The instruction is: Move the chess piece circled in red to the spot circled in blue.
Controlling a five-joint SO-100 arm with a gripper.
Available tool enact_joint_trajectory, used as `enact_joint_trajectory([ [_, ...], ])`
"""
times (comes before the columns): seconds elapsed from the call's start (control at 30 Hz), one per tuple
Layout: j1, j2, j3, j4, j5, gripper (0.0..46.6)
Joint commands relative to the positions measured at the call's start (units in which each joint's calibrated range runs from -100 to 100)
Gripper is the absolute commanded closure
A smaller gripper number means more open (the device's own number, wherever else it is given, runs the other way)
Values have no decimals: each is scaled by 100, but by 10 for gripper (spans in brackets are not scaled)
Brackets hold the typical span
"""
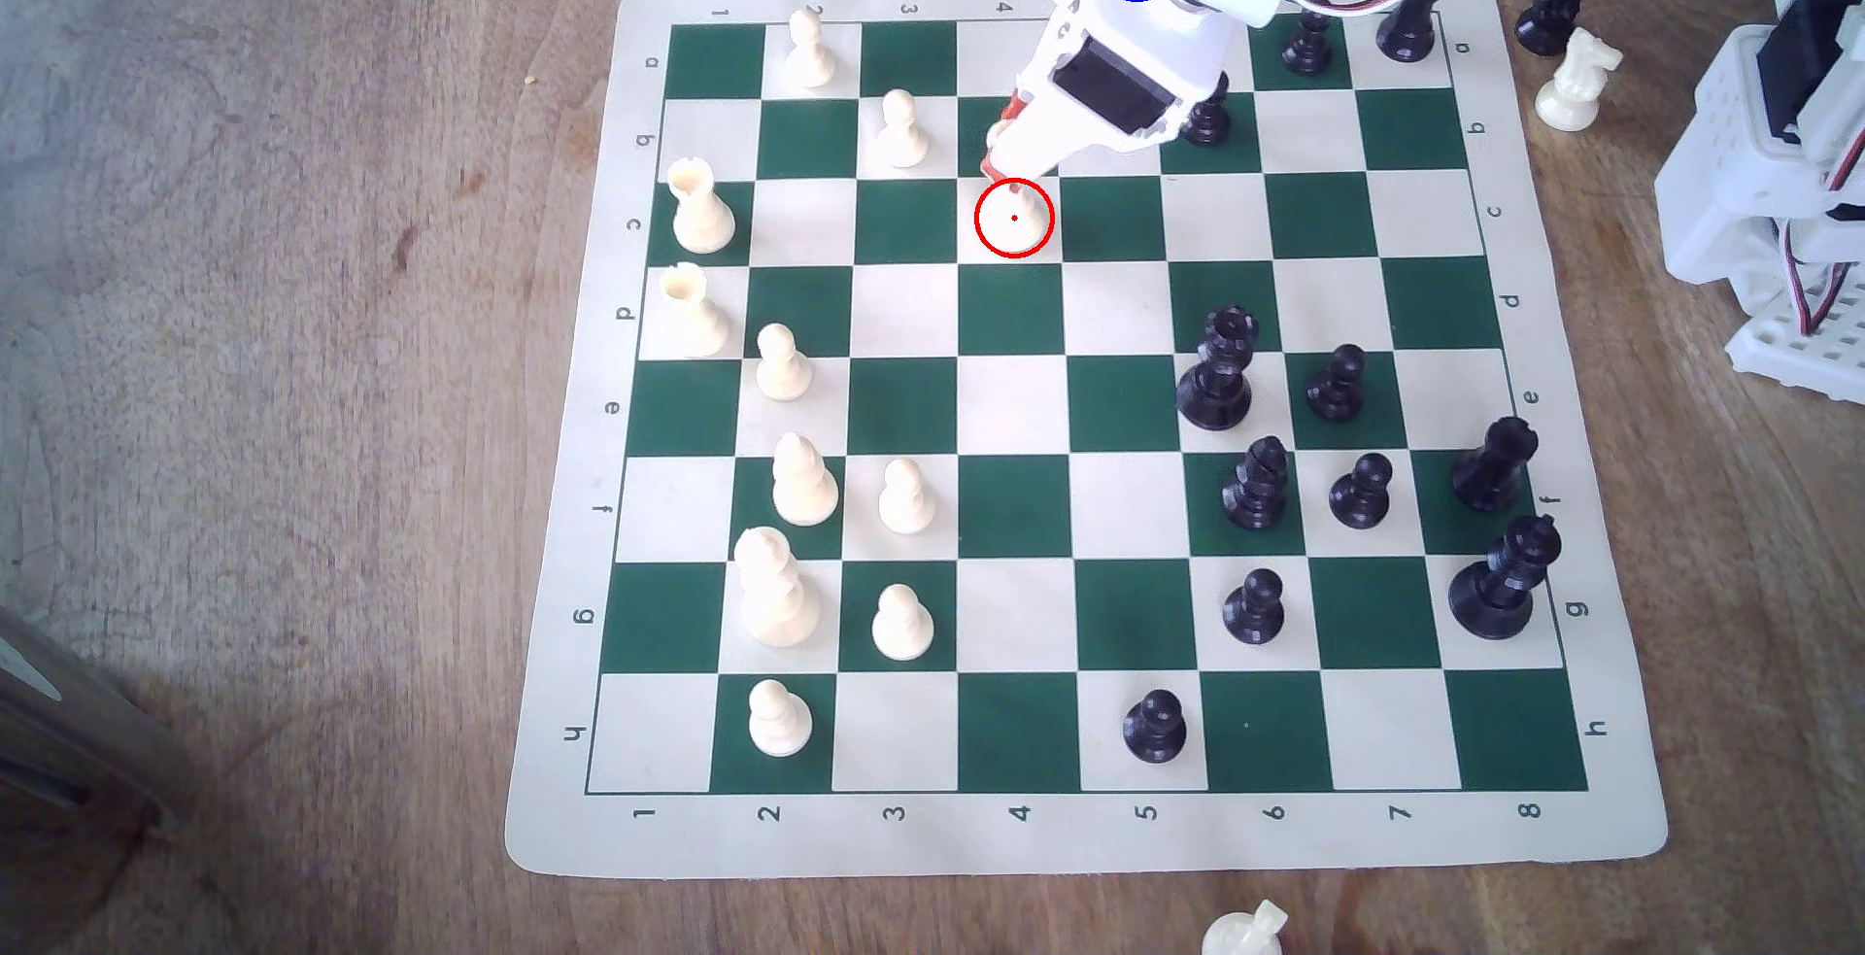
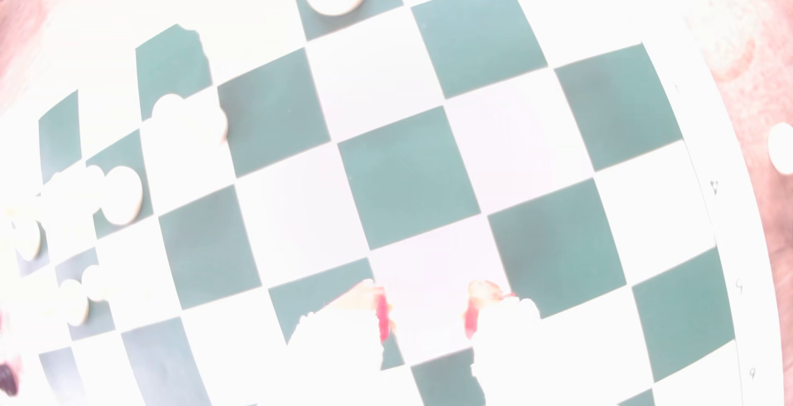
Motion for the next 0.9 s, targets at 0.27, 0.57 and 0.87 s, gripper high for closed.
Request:
enact_joint_trajectory([
  [0.27, 25, -543, -1275, 846, 34, 463],
  [0.57, 948, -2054, -1347, 2058, 620, 463],
  [0.87, 2262, -1944, -413, 1075, 1079, 463],
])
